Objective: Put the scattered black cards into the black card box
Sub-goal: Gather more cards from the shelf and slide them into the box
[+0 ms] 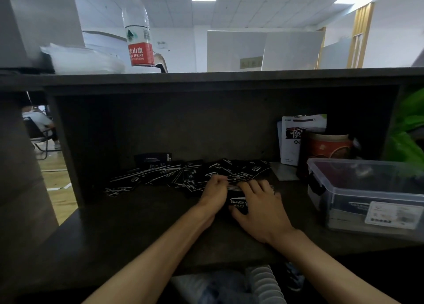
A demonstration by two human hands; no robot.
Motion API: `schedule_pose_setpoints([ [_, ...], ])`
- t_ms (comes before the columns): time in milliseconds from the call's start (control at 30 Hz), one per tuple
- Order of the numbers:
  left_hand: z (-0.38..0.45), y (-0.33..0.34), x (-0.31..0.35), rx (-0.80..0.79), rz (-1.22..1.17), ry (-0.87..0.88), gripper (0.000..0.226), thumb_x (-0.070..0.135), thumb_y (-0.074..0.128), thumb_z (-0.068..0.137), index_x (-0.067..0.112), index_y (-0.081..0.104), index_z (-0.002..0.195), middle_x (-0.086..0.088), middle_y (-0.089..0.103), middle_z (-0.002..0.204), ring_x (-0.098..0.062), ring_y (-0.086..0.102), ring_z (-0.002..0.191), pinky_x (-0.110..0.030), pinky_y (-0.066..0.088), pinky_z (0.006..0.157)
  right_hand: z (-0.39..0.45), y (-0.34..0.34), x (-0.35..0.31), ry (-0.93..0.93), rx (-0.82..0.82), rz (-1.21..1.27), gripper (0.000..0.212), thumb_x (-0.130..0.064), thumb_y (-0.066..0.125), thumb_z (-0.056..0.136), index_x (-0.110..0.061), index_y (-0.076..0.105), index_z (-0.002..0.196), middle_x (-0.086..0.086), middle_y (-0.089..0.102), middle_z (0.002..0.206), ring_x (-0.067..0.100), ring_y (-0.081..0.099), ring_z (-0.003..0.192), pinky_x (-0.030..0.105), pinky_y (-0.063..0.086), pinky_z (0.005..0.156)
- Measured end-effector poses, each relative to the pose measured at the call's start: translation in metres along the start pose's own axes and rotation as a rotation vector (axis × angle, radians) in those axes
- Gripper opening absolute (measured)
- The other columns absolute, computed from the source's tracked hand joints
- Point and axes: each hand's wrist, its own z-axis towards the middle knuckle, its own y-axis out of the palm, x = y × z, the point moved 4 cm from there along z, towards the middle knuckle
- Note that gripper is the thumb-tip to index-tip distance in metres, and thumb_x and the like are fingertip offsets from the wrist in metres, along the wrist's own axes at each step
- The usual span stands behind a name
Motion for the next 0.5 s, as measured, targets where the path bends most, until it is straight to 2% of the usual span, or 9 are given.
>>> schedule_pose_setpoints([
  [67,0.006,-0.005,0.004,-0.092,-0.060,-0.010,0.031,0.034,0.042,0.102,0.020,0.069,0.106,-0.002,0.068,0.108,-0.014,0.063,0.101,-0.029,0.049,0.086,-0.002,0.003,0.002,-0.011,0.019,-0.015,0.061,-0.067,0.035,0.089,-0.032,0.037,0.139,-0.007,0.047,0.131,0.015,0.038,0.120,0.043,0.045,0.093],
  [100,0.012,-0.013,0.007,-0.075,-0.017,0.037,0.036,0.038,0.041,0.102,0.019,0.072,0.100,-0.001,0.071,0.102,-0.014,0.065,0.099,-0.027,0.049,0.082,-0.002,0.004,0.003,-0.006,0.023,-0.008,0.059,-0.066,0.036,0.090,-0.033,0.037,0.138,-0.007,0.047,0.130,0.015,0.038,0.119,0.042,0.045,0.092],
  [167,0.030,-0.039,0.013,0.128,0.257,0.176,0.032,0.039,0.045,0.101,0.019,0.070,0.099,0.000,0.071,0.102,-0.014,0.065,0.099,-0.026,0.048,0.082,0.000,0.004,0.004,0.003,0.033,0.000,0.055,-0.066,0.039,0.091,-0.033,0.039,0.135,-0.007,0.047,0.128,0.015,0.039,0.118,0.042,0.045,0.092],
  [233,0.047,-0.064,0.010,0.347,0.680,0.204,0.030,0.044,0.053,0.096,0.020,0.064,0.111,-0.004,0.063,0.118,-0.019,0.058,0.109,-0.034,0.047,0.093,0.000,0.004,0.003,-0.002,0.041,0.002,0.053,-0.066,0.039,0.090,-0.033,0.041,0.132,-0.007,0.048,0.126,0.015,0.040,0.117,0.042,0.045,0.091],
  [300,0.059,-0.075,-0.004,0.345,0.974,0.091,0.053,0.059,0.055,0.088,0.021,0.058,0.124,-0.010,0.050,0.131,-0.028,0.047,0.124,-0.042,0.039,0.104,-0.001,0.004,0.004,-0.002,0.043,0.013,0.053,-0.067,0.038,0.090,-0.034,0.041,0.131,-0.008,0.048,0.126,0.014,0.040,0.116,0.042,0.045,0.091],
  [333,0.062,-0.076,-0.011,0.313,1.039,0.050,0.060,0.064,0.056,0.085,0.022,0.056,0.128,-0.011,0.047,0.135,-0.030,0.042,0.128,-0.044,0.034,0.107,-0.001,0.004,0.004,-0.002,0.044,0.018,0.054,-0.067,0.037,0.089,-0.034,0.041,0.131,-0.008,0.048,0.125,0.014,0.040,0.116,0.042,0.045,0.091],
  [400,0.067,-0.076,-0.018,0.311,1.021,0.061,0.064,0.065,0.061,0.081,0.024,0.055,0.130,-0.010,0.046,0.137,-0.031,0.040,0.130,-0.044,0.032,0.108,-0.001,0.005,0.005,-0.006,0.050,0.021,0.054,-0.068,0.036,0.089,-0.034,0.042,0.130,-0.009,0.048,0.124,0.014,0.040,0.115,0.042,0.045,0.090],
  [500,0.068,-0.081,-0.018,0.403,0.826,0.120,0.051,0.047,0.070,0.082,0.021,0.056,0.123,-0.008,0.056,0.128,-0.029,0.048,0.125,-0.043,0.035,0.106,0.000,0.004,0.005,-0.006,0.055,0.028,0.053,-0.068,0.038,0.089,-0.034,0.043,0.129,-0.008,0.048,0.124,0.014,0.040,0.115,0.042,0.044,0.090],
])
